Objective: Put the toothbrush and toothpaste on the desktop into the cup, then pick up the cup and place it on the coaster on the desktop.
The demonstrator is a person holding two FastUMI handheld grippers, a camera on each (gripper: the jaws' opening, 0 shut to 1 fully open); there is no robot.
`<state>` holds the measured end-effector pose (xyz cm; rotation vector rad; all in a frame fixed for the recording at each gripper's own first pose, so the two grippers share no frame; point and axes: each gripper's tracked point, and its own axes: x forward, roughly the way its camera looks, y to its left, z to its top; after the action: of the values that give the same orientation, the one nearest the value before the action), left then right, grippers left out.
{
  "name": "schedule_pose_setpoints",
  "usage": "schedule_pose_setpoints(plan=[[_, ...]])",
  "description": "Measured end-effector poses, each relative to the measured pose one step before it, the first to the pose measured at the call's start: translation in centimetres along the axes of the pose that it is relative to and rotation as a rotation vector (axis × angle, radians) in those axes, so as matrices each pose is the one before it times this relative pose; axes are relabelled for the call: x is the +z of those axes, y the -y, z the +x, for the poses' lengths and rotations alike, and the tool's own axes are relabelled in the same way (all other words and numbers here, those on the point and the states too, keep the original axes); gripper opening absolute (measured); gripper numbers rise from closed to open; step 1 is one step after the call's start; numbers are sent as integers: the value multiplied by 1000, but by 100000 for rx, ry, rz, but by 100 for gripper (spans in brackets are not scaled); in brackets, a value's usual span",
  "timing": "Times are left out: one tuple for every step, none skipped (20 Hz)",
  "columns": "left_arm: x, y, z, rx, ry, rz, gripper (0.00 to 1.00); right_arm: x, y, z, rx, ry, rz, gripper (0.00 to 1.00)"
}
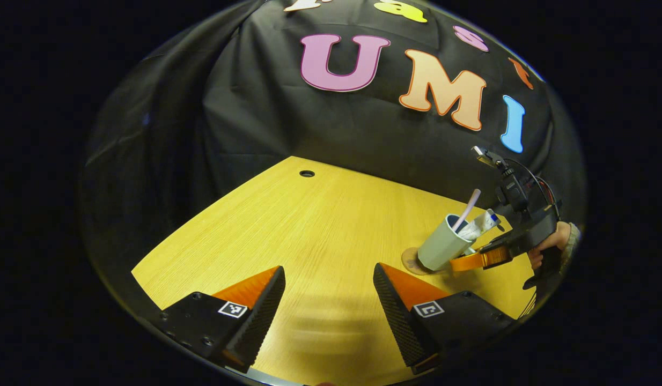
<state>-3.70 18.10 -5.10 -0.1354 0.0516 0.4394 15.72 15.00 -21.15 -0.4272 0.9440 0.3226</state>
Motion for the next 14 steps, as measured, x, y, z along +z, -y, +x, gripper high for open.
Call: schedule_pose_setpoints(plan=[[-166, -468, -4, 772, -595, -501, 95, 175, -420, 415, 248, -449, -799, 19], [-236, -311, -136, 775, -572, -530, 95, 238, -405, 422, 296, -722, -516, 19], [-51, -292, -8, 534, -173, -429, 96, 267, -76, 607, 0, -704, -302, 19], [-11, -280, -22, 762, -316, -91, 96, 179, -47, 514, -248, -624, -306, 19], [-7, -315, 64, 1277, -366, 868, 96, 244, -314, 904, -520, -1106, -276, 19], [-57, -283, 163, 1237, -133, 1081, 96, 252, -269, 878, -720, -1164, -233, 19], [-80, -221, 63, 790, -178, 922, 96, 340, -554, 856, -333, -1106, 104, 19], [-29, 80, 88, -134, 165, 357, 96, 913, -369, 812, 239, 1174, 173, 19], [-124, 130, 75, -375, -187, -154, 96, -619, 933, -478, -126, -412, 620, 19], [42, 110, -173, -668, -257, -234, 96, -168, 269, -445, 197, 236, 792, 19], [25, 120, 15, -857, -1, 17, 96, -692, 759, -878, 214, -335, 276, 19], [115, 124, -21, -741, -69, 110, 95, -61, 279, -211, 439, 175, -678, 19], [52, 151, -12, -751, -51, 198, 95, -109, -284, -249, 333, 264, -335, 20], [115, 308, 104, -743, 149, 345, 95, -296, -257, -714, 1829, 91, 771, 24]])
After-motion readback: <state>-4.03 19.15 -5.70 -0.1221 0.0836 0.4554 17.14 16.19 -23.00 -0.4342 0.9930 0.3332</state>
